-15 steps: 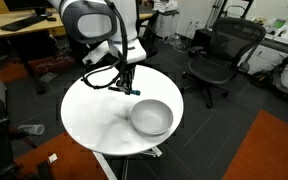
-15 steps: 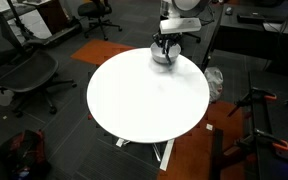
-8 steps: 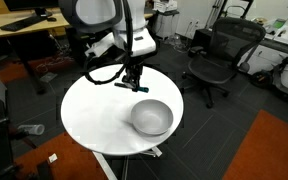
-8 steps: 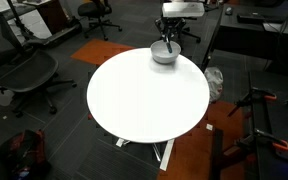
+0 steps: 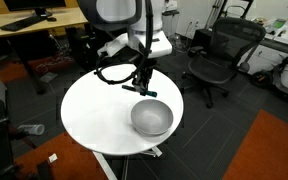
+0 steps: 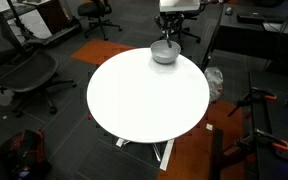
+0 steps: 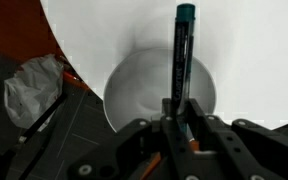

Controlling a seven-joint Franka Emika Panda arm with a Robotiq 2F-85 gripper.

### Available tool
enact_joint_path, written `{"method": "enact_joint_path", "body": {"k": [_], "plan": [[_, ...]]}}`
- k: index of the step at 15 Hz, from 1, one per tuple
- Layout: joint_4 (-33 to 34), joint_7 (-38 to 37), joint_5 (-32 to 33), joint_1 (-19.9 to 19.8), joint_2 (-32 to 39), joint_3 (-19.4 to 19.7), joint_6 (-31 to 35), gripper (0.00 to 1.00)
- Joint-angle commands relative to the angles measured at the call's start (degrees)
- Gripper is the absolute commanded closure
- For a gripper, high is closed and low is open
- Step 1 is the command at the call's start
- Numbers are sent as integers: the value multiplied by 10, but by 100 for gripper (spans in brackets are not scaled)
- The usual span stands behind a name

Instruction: Put the pens in the grey bowl

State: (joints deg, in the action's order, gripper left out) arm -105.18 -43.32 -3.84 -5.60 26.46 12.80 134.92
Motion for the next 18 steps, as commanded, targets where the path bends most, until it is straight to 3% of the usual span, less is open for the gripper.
{"method": "enact_joint_path", "body": {"k": [1,11,12,14,18], "plan": [[59,-20,-11,-6,48,4,-31,95],[122,-42,-44,-30,126,7,-28,95],[127,-43,-47,-32,129,7,-31,56],[134,-50,-47,-33,133,8,-33,49],[124,-51,-41,-31,117,8,-31,18]]}}
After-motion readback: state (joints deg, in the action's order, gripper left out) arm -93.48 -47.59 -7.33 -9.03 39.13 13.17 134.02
